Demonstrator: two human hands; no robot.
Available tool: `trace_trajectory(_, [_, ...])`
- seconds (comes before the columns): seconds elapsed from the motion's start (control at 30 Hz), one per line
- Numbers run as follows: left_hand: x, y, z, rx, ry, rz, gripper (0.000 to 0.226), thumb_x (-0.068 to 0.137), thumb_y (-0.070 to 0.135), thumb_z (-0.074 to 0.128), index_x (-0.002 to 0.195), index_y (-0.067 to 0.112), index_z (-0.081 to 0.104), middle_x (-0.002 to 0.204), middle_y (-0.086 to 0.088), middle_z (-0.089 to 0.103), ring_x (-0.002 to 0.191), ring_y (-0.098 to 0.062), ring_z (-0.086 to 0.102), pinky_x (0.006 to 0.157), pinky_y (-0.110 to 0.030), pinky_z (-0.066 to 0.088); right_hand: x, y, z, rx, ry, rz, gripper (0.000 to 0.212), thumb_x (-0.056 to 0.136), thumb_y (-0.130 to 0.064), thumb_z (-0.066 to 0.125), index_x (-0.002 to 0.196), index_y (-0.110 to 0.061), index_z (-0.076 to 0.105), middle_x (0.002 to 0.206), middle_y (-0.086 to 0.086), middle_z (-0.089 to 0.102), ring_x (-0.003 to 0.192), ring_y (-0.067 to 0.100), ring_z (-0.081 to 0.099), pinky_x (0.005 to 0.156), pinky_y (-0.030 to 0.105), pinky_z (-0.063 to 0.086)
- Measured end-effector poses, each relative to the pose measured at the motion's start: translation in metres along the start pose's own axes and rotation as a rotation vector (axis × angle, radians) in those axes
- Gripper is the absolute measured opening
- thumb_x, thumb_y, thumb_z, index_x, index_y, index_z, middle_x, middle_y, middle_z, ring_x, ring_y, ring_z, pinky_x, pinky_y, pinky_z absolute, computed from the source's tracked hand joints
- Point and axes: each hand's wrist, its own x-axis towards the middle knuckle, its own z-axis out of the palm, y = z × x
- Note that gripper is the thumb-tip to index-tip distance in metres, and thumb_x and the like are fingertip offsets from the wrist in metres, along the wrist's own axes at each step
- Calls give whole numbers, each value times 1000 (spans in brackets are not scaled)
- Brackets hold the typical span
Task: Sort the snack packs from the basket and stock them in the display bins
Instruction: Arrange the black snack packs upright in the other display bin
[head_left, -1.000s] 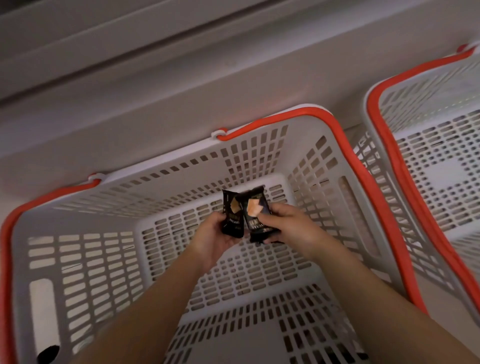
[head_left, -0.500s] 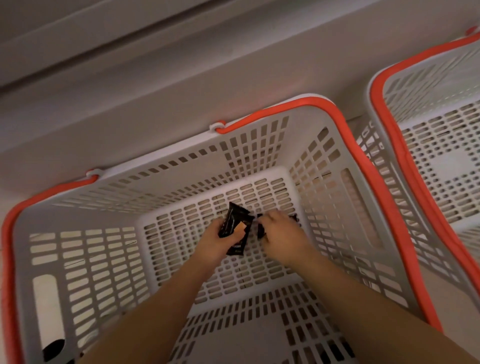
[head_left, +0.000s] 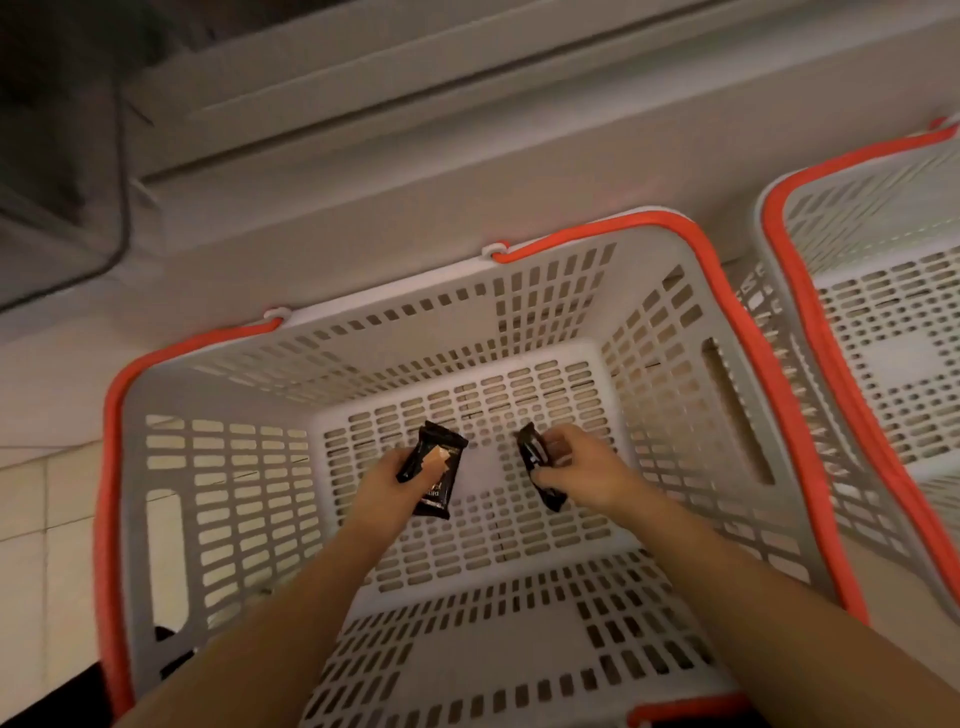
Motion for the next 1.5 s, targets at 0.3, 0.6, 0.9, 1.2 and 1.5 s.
trace_trajectory(0.3, [-90,75,-42,-184,8,397,10,82,56,55,90,58,60,91,22,69,81,5,64,63,-9,49,-130,-91,-15,980,-140,-218,32,98,-16,33,117,-7,56,107,10,66,93,21,61,76,34,51])
trace_trajectory(0.6, [-183,116,-113,31,-111,797,25,79,55,53,102,50,61,104,14,69,97,0,61,90,-27,46,-243,-161,-14,-84,11,-636,22,87,3,57,103,-13,62,95,7,64,83,13,59,75,21,50])
trace_trajectory(0.9, [-248,125,-188,233,-124,878,34,94,30,50,69,49,62,65,30,61,64,15,52,63,-5,37,-280,-209,26,-297,34,-791,27,87,-4,61,104,-26,61,99,4,64,89,11,57,82,26,47])
trace_trajectory(1.2, [-258,128,-193,87,1,783,24,73,53,66,82,30,63,67,6,69,54,4,58,54,-16,42,-270,-203,50,20,-250,-678,23,90,-18,53,111,-21,61,98,-1,70,92,10,62,79,24,53])
trace_trajectory(1.5, [-262,132,-179,-667,-167,705,44,80,36,58,119,15,55,112,-5,68,100,-18,66,84,-25,54,-258,-211,51,531,12,-763,19,94,-13,47,109,-7,57,94,7,71,80,12,68,66,23,53])
